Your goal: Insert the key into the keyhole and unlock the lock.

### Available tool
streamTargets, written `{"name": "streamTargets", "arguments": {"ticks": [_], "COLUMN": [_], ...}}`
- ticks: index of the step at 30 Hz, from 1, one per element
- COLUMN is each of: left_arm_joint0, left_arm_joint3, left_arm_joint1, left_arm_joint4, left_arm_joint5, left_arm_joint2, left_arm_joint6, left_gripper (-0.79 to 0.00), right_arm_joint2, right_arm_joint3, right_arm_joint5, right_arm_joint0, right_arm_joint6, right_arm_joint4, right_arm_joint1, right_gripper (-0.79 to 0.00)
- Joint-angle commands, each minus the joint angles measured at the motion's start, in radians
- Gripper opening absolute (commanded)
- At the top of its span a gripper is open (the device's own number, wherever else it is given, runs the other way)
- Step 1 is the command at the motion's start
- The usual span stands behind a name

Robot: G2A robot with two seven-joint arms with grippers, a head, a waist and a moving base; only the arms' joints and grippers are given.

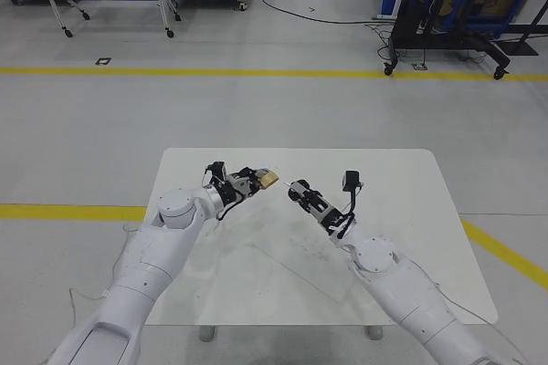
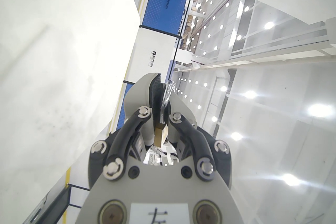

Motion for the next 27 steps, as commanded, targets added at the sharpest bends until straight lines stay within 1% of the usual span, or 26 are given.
{"name": "streamTargets", "arguments": {"ticks": [1,8,12,17,27], "left_arm_joint0": [0.008,0.036,0.045,0.048,0.055], "left_arm_joint3": [-0.019,-0.075,-0.097,-0.100,-0.106], "left_arm_joint1": [0.001,0.005,0.007,0.007,0.007], "left_arm_joint4": [0.024,0.074,0.092,0.079,0.106], "left_arm_joint5": [0.002,0.006,0.017,0.033,0.030], "left_arm_joint2": [0.001,-0.006,-0.009,-0.017,-0.019], "left_arm_joint6": [0.024,0.076,0.081,0.054,0.059], "left_gripper": [-0.785,-0.785,-0.785,-0.785,-0.785], "right_arm_joint2": [-0.004,-0.001,0.001,0.000,0.011], "right_arm_joint3": [-0.017,-0.054,-0.052,-0.042,-0.032], "right_arm_joint5": [0.019,0.072,0.104,0.121,0.128], "right_arm_joint0": [-0.011,-0.030,-0.025,-0.017,-0.014], "right_arm_joint6": [-0.010,-0.044,-0.033,0.000,0.002], "right_arm_joint4": [-0.007,0.010,0.018,0.045,0.044], "right_arm_joint1": [-0.003,-0.015,-0.021,-0.029,-0.043], "right_gripper": [-0.785,-0.785,-0.785,-0.785,-0.785]}}
